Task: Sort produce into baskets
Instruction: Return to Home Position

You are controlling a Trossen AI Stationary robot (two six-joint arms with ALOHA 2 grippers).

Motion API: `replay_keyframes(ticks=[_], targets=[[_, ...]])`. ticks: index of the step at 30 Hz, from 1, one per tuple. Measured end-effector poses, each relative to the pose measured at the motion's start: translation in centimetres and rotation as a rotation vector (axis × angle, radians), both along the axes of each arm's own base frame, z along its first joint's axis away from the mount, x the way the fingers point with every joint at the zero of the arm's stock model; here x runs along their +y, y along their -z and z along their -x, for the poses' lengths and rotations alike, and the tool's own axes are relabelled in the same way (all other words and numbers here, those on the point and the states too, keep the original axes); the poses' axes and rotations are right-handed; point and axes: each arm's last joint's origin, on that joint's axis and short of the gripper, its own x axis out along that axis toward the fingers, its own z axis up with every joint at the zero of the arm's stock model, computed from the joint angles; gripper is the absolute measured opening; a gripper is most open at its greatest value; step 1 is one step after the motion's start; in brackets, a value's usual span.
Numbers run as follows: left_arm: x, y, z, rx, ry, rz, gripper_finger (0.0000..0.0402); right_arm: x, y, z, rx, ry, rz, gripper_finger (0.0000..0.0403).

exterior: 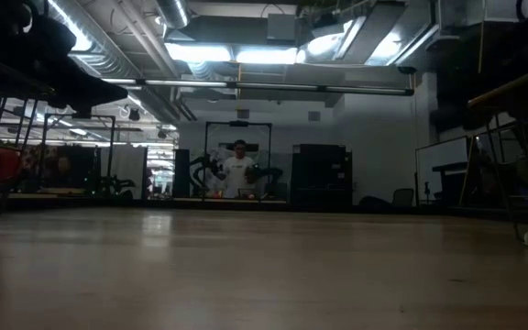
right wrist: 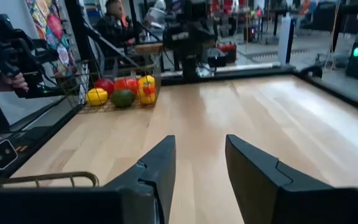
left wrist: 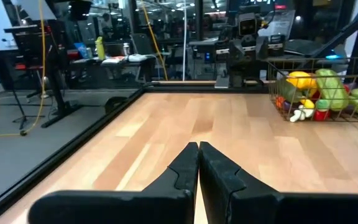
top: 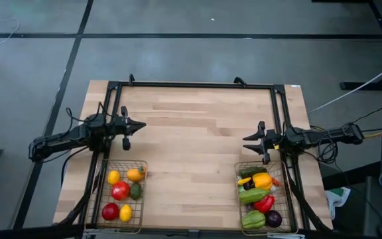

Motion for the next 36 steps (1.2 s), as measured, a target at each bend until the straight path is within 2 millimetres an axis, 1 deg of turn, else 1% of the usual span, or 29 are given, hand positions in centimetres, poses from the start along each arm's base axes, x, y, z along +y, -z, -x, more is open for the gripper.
replay_keyframes(ticks=[7,12,19,26,36], targets=[[0.0,0.0,0.0,-0.002,0.012,0.000,0.0011,-0.1,-0.1,0.1,-0.017,0.016,0.070,0.0138],[0.0,0.0,0.0,-0.006,0.011,0.017,0.0011,-0.1,-0.3,0.1,-0.011,0.032,0.074,0.0138],[0.0,0.0,0.0,-0.013,0.008,0.047,0.0011,-0.4,-0.8,0.6,0.094,0.108,0.097,0.0138],[0.0,0.0,0.0,-0.013,0.008,0.048,0.0011,-0.3,-0.9,0.9,0.091,0.065,0.018,0.0138],[0.0,0.0,0.0,-0.012,0.009,0.044,0.0011,-0.3,-1.2,1.0,0.029,0.044,0.014,0.0138]])
